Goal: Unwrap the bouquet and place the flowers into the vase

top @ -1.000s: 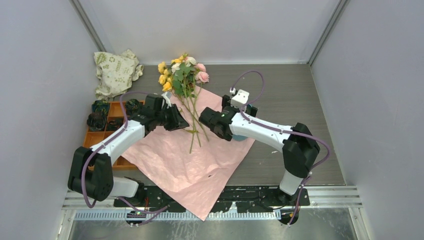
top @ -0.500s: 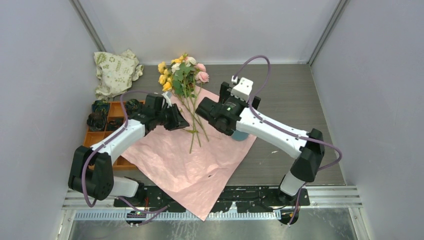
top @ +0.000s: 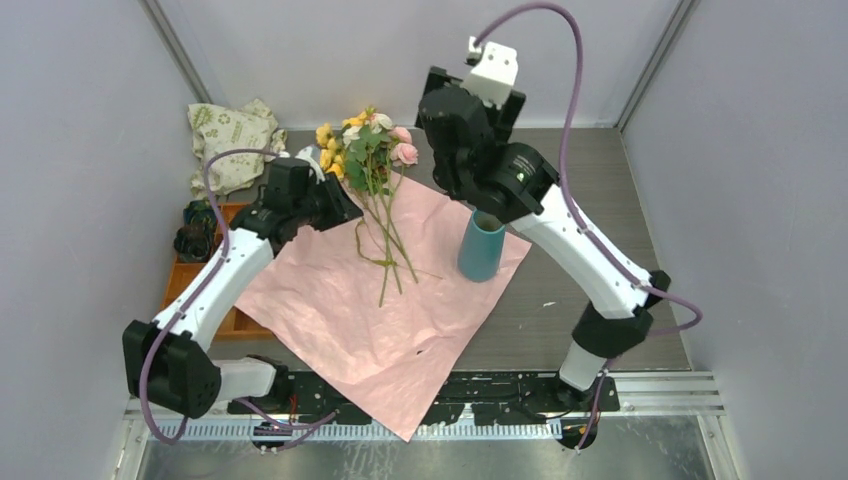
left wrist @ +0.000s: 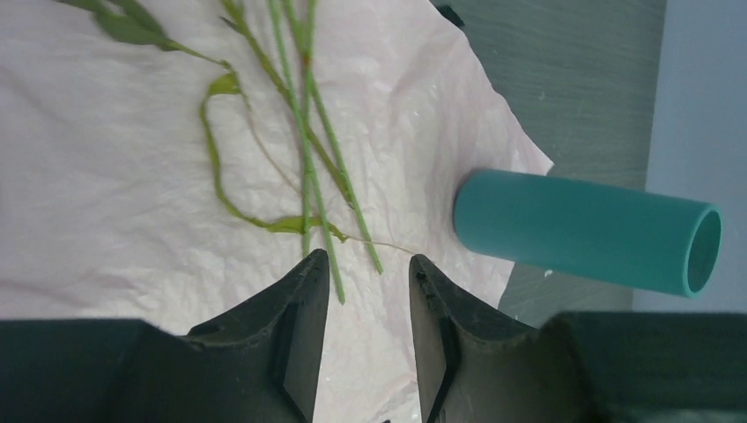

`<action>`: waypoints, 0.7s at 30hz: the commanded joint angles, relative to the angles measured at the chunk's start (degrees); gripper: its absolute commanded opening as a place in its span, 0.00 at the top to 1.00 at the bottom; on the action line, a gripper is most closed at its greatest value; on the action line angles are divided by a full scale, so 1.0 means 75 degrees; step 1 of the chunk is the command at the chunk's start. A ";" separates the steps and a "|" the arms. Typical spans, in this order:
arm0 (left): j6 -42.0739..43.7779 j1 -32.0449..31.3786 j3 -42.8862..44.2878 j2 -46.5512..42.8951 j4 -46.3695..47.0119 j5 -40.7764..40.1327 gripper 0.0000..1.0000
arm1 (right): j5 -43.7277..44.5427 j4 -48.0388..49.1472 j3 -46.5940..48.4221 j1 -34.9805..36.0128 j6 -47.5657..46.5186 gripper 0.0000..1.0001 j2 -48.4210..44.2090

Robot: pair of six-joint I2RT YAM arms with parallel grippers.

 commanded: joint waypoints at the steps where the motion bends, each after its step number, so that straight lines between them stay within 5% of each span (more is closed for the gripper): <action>1: -0.0387 0.0451 0.0216 -0.0994 -0.0710 -0.1839 0.59 | -0.2247 -0.1276 0.2477 -0.0314 -0.0685 0.11 0.1460; 5: -0.1184 0.1976 -0.0048 -0.1732 -0.0800 -0.1291 0.59 | -0.4782 -0.2292 0.4512 -0.1154 -0.0063 0.26 0.2650; 9: -0.1160 0.2917 -0.0054 -0.1999 -0.0674 -0.0781 0.58 | -0.6324 -0.2269 0.4257 -0.1719 0.0432 0.42 0.3022; 17: -0.1144 0.3042 -0.0537 -0.1244 0.0211 0.0489 0.60 | -0.7218 -0.2164 0.3185 -0.1472 0.0416 0.49 0.3703; 21: -0.1315 0.2978 -0.0799 -0.0343 0.1373 0.1861 0.57 | -0.6810 -0.1359 0.1678 -0.1370 0.0344 0.49 0.2925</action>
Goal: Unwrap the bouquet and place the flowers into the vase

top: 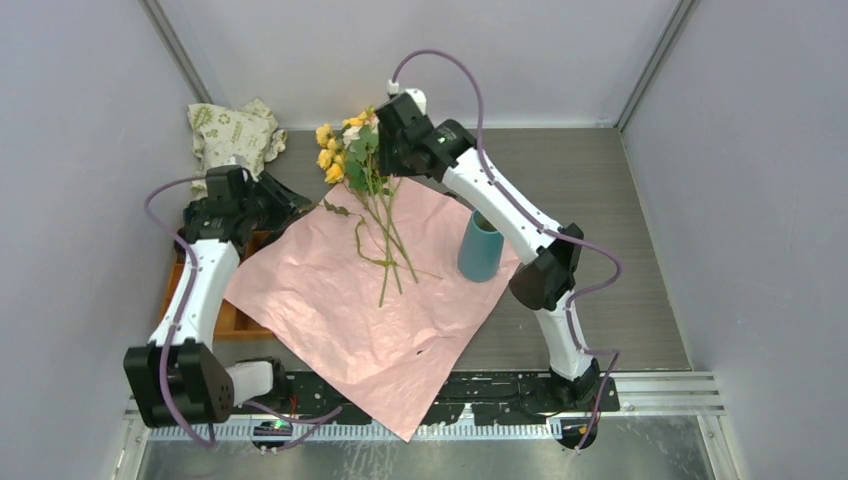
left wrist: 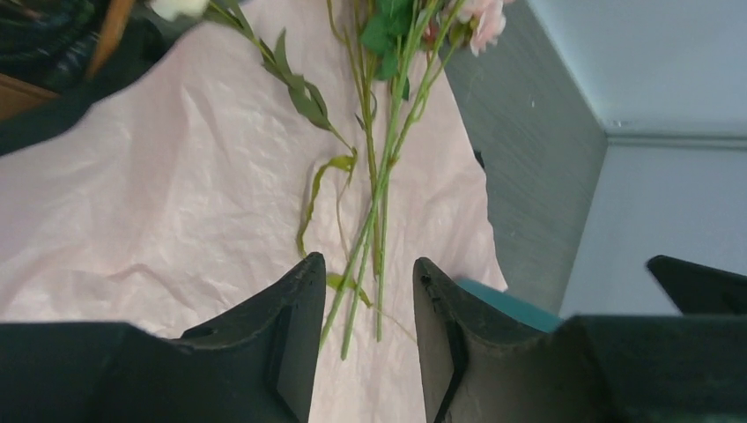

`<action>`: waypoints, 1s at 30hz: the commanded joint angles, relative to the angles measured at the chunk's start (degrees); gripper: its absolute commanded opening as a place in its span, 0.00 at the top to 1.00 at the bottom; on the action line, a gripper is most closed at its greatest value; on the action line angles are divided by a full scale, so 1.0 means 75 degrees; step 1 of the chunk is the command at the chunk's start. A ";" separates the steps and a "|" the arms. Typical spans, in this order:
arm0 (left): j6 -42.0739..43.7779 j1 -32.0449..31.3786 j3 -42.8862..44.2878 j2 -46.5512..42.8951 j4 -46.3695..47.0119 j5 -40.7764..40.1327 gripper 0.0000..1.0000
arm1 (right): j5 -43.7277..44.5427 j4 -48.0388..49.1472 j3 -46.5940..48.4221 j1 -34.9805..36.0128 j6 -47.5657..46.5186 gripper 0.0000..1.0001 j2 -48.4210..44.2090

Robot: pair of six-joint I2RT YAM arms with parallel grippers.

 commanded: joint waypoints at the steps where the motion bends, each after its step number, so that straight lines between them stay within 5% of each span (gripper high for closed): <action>1: -0.0093 -0.0163 0.0040 0.0996 0.1337 0.1656 0.57 | 0.0144 0.1147 -0.1490 0.0129 -0.0051 0.48 -0.1227; 5: 0.0894 -0.1281 0.1229 0.2132 0.0543 0.0731 0.52 | 0.0860 0.2099 -0.2890 0.0123 -0.0200 0.34 -0.2440; 9: 0.1231 -0.2075 0.2686 0.3398 -0.0213 -0.0322 0.50 | 0.1425 0.2305 -0.3739 0.0075 -0.0288 0.32 -0.3353; 20: 0.1298 -0.2420 0.5708 0.6716 -0.1487 -0.2114 0.57 | 0.1672 0.3084 -0.6144 -0.0392 -0.0279 0.31 -0.5641; 30: 0.1572 -0.2818 0.8305 0.8460 -0.2463 -0.2831 0.57 | 0.1298 0.3283 -0.6926 -0.1013 -0.0266 0.30 -0.6163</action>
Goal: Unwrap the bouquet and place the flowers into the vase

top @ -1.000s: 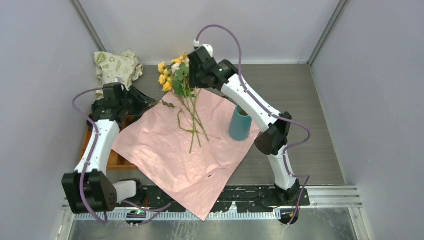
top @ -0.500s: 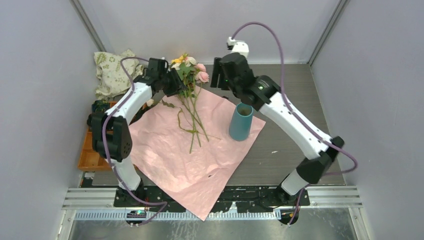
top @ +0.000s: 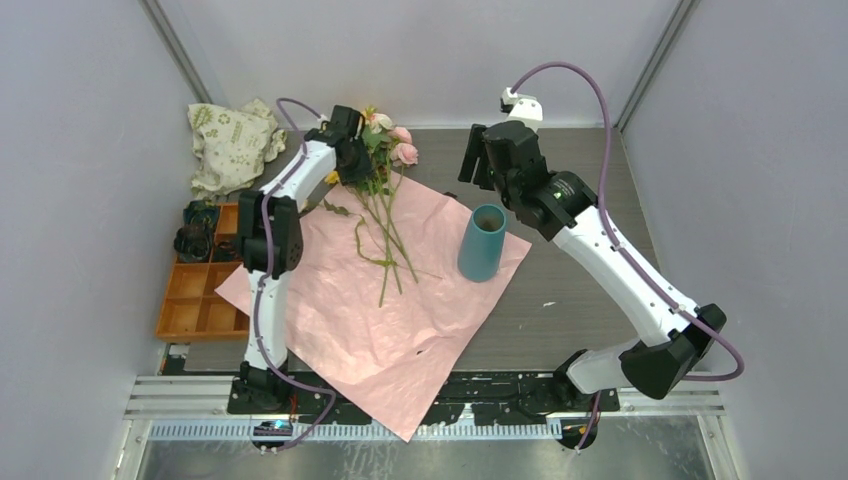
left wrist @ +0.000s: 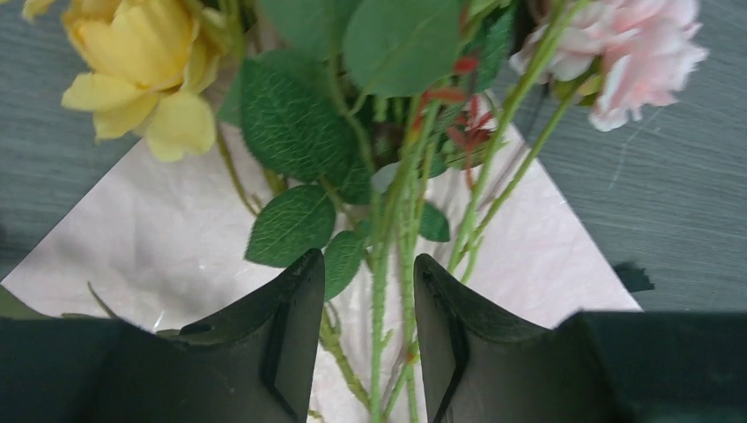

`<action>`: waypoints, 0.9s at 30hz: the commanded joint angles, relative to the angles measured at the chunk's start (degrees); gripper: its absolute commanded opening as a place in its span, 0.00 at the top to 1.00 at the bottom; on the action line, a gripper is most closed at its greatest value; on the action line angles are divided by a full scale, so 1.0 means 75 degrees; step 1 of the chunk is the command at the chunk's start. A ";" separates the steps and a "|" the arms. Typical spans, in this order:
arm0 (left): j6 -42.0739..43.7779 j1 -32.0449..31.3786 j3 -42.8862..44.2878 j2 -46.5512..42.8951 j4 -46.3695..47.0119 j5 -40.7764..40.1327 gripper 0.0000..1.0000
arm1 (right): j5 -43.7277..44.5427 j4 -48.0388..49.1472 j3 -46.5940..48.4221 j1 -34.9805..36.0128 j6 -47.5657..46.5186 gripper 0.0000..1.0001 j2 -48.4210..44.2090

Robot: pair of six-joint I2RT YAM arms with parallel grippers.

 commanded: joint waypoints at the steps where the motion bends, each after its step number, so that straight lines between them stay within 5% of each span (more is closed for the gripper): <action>1: 0.0226 -0.0235 0.1067 0.0301 -0.0482 -0.0474 0.57 | -0.0209 0.0459 -0.0152 -0.0196 -0.0024 0.30 -0.0322; 16: 0.0225 -0.0329 0.1464 0.1255 -0.0619 -0.0650 0.60 | -0.1053 0.0670 -0.0934 -0.0801 0.0431 0.30 -0.0471; 23: 0.0266 -0.0368 0.1614 0.1076 -0.0677 -0.0622 0.96 | -0.1116 0.0798 -0.1302 -0.0892 0.0553 0.31 -0.0747; 27: 0.0337 -0.0469 0.1055 0.0197 -0.0449 -0.0842 1.00 | -0.1178 0.0842 -0.1431 -0.0904 0.0595 0.31 -0.0828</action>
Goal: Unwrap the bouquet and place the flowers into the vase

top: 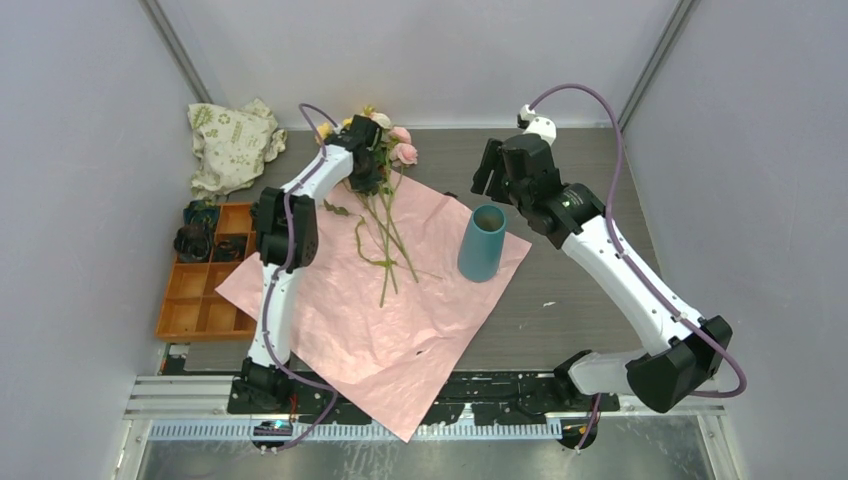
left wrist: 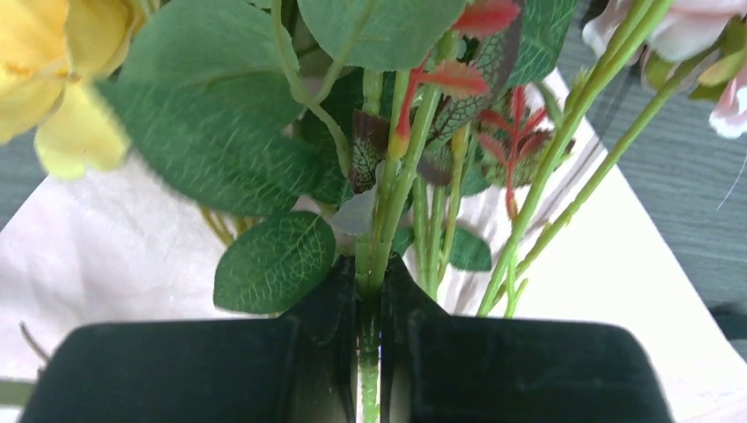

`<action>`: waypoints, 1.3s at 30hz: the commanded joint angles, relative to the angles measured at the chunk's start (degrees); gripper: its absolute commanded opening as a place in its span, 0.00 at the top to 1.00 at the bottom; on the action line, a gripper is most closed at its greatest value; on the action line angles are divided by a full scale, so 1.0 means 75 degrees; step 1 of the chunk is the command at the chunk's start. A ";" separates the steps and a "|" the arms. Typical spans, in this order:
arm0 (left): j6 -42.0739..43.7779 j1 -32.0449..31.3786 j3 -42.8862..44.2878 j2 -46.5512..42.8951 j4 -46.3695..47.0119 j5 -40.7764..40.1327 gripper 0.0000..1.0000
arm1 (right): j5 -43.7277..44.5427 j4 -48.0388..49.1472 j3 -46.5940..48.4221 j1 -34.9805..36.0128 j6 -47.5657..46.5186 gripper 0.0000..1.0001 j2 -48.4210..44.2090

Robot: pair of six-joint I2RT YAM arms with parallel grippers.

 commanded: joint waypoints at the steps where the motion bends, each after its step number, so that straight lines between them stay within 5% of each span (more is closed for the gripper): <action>1: 0.0175 -0.0118 -0.0420 -0.1457 0.0247 -0.0320 1.00 | -0.0102 0.0431 -0.0076 -0.0040 0.0150 0.31 -0.0375; 14: 0.0537 -0.0846 -0.3374 -0.5432 0.2929 0.0222 1.00 | 0.0080 0.0610 -0.0652 -0.0071 0.0237 0.32 -0.1177; 23: 0.1845 -0.2270 -0.4331 -0.7604 0.5785 0.0252 1.00 | 0.1758 0.0575 -0.1449 -0.0071 0.0280 0.32 -0.2704; 31: 0.2958 -0.4039 -0.3970 -0.8039 0.7527 -0.0354 1.00 | 0.2691 0.0471 -0.1976 -0.0071 0.0212 0.31 -0.3927; 39: 0.3356 -0.4505 -0.3073 -0.7204 0.8349 -0.0319 1.00 | 0.2980 0.0381 -0.2270 -0.0069 0.0030 0.31 -0.4521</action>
